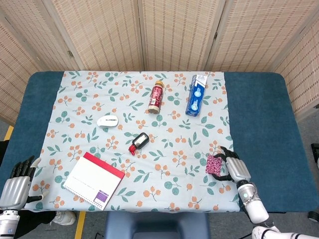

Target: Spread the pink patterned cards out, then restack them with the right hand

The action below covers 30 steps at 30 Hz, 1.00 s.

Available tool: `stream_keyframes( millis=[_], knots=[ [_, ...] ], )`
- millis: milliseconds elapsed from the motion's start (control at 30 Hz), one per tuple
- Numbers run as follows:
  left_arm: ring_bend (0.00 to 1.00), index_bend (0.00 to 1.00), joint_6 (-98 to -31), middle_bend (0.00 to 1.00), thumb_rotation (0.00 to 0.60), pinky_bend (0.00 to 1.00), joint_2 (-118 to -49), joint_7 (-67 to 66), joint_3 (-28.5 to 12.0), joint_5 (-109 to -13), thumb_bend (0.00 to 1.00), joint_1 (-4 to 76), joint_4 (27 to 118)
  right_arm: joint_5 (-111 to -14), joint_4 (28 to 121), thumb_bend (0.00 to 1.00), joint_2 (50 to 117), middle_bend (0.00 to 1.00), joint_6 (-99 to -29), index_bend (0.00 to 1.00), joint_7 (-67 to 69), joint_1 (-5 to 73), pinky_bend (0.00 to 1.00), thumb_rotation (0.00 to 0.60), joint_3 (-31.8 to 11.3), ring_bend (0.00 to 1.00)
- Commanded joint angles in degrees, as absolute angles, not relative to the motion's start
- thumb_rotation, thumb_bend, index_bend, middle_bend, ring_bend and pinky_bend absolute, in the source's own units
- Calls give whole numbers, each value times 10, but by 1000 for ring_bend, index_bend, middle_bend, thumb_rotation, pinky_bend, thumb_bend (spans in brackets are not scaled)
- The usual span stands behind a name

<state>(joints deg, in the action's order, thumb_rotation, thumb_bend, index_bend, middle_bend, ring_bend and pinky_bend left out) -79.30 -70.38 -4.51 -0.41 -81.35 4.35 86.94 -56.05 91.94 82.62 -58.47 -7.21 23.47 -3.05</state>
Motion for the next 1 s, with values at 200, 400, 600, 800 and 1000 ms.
stream_keyframes(
  millis=[200, 400, 600, 800, 1000],
  knots=[
    [69, 84, -796, 0, 600, 0, -703, -43, -3, -812, 88, 41, 870, -569, 908, 291, 831, 51, -569, 241, -68, 239, 0, 491, -37, 0],
    [69, 84, -796, 0, 600, 0, -702, -43, -3, -813, 88, 40, 871, -573, 907, 291, 829, 50, -563, 219, -72, 241, 0, 491, -39, 0],
    [70, 84, -797, 0, 600, 0, -702, -44, -3, -812, 88, 40, 872, -572, 907, 291, 830, 50, -562, 210, -76, 238, 0, 491, -38, 0],
    [70, 84, -796, 0, 600, 0, -703, -44, -3, -813, 88, 41, 871, -571, 904, 291, 830, 50, -563, 198, -80, 236, 0, 493, -39, 0],
    [70, 84, -795, 0, 600, 0, -703, -43, -3, -813, 89, 41, 871, -573, 903, 291, 834, 48, -560, 178, -84, 238, 0, 491, -40, 0]
  ],
)
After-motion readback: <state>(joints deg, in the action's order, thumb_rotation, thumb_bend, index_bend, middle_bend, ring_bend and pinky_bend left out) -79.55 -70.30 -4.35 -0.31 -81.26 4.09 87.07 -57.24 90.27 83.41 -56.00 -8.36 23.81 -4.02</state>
